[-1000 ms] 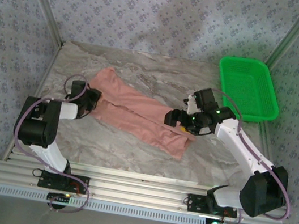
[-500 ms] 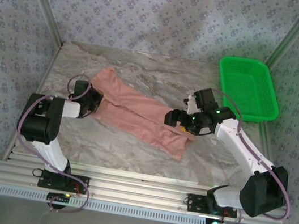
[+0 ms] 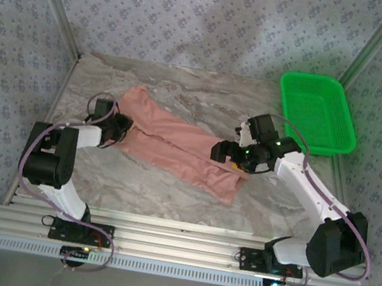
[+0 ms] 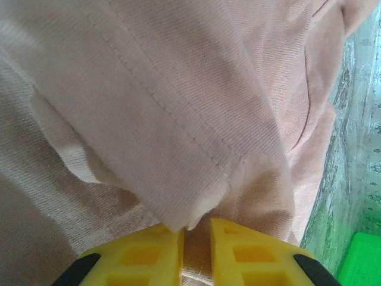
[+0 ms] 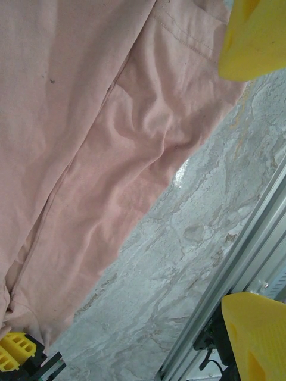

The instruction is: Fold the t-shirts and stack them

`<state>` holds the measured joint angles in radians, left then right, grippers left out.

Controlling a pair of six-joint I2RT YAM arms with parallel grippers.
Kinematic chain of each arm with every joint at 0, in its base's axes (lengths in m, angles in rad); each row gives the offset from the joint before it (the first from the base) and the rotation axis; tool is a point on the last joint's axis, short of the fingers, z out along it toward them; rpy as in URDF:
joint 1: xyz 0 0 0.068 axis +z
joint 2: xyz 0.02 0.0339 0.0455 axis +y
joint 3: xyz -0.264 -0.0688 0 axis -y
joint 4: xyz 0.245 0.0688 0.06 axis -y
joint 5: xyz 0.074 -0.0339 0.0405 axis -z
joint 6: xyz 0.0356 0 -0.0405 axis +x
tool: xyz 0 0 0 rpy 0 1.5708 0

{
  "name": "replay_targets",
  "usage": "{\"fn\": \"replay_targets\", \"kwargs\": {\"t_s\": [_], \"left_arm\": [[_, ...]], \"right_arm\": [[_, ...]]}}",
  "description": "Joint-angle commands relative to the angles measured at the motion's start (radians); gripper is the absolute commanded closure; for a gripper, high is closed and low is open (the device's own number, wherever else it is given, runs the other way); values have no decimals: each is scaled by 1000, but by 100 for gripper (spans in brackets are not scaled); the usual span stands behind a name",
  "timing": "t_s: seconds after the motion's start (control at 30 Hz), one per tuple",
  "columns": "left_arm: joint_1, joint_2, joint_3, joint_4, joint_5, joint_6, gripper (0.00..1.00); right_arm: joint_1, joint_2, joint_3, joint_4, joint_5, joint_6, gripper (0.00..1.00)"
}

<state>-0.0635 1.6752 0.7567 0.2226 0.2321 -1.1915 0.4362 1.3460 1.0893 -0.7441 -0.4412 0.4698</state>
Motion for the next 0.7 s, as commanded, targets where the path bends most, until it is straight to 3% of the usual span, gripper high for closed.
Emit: {"fn": "replay_targets", "kwargs": {"t_s": [0.0, 0.4, 0.67], "left_arm": [[6, 5, 10, -32, 18, 26, 78], [7, 66, 42, 11, 36, 21, 65], [6, 92, 75, 14, 40, 14, 66]], "right_arm": [[-5, -21, -12, -8, 11, -17, 7], [-7, -29, -22, -6, 10, -15, 7], [-7, -31, -29, -5, 12, -10, 7]]}}
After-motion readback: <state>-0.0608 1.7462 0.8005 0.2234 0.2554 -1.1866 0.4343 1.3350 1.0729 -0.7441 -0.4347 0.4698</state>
